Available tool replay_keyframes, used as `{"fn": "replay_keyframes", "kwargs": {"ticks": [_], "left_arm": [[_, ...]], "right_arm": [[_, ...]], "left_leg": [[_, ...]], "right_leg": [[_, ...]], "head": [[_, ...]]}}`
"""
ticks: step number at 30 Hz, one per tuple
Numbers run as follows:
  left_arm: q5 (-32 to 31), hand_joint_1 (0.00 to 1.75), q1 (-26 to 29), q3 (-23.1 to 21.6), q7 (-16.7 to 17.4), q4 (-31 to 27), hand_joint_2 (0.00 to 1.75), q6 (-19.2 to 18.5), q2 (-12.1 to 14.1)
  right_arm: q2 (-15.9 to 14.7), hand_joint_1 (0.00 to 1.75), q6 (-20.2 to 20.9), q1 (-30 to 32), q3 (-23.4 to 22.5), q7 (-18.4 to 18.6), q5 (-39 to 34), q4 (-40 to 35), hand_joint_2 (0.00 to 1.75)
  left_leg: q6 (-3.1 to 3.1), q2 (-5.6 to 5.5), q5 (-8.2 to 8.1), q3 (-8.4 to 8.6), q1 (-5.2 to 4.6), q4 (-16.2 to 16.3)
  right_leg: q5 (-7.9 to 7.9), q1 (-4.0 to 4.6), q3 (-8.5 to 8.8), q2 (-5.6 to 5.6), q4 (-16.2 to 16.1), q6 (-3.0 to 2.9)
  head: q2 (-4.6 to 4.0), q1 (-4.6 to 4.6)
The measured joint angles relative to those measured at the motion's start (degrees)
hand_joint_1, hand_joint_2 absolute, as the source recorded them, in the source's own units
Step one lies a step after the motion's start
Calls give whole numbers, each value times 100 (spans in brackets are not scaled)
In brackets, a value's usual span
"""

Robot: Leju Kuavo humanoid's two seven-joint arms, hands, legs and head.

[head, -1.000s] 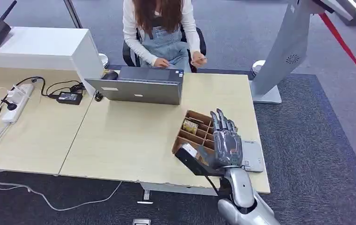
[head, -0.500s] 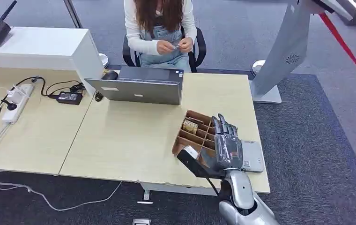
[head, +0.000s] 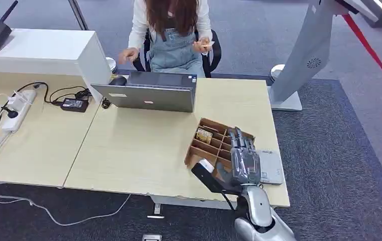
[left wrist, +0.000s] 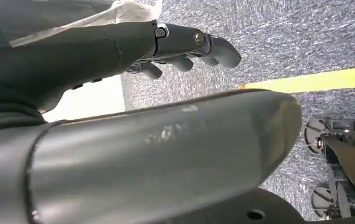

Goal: Pass the card to the sensor for recognition and then transmit it.

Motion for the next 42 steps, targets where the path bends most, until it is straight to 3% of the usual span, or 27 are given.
{"fn": "replay_keyframes", "kwargs": {"ticks": [4, 6, 11, 14, 16, 18, 42], "left_arm": [[15, 0, 0, 0, 0, 0, 0, 15, 0], [22, 0, 0, 0, 0, 0, 0, 17, 0], [37, 0, 0, 0, -4, 0, 0, 39, 4], [50, 0, 0, 0, -9, 0, 0, 41, 4], [59, 0, 0, 0, -11, 0, 0, 42, 7], [63, 0, 0, 0, -11, 0, 0, 50, 7], [81, 0, 0, -2, -2, 0, 0, 50, 22]], "right_arm": [[37, 40, -63, -1, 2, -35, -26, 72, 175], [44, 63, -85, -2, 7, -52, -31, 107, 175], [61, 87, -125, -5, 9, -57, -37, 160, 175], [79, 75, -153, -11, 9, -57, -39, 170, 175], [87, 35, -160, -14, 9, -57, -39, 194, 175], [90, 31, -173, -17, 11, -57, -39, 212, 175], [96, 45, -173, -39, 20, -55, -90, 300, 175]], "left_leg": [[0, 0, 0, 0, 0, 0], [0, 0, 0, 0, 0, 0], [0, 0, 0, -1, 0, 0], [0, 0, 0, -1, 0, 0], [0, 0, 0, -1, 0, 0], [0, 0, 0, -1, 0, 0], [0, 0, 0, -1, 0, 0]], "right_leg": [[0, 0, 0, 0, 0, 0], [0, 0, 0, 0, 0, 0], [0, 0, 0, 0, 0, 0], [0, 0, 0, 0, 0, 0], [0, 0, 0, 0, 0, 0], [0, 0, 0, 0, 0, 0], [0, 0, 0, 0, 0, 0]], "head": [[0, 0], [0, 0], [0, 0], [0, 0], [0, 0], [0, 0], [0, 0]]}}
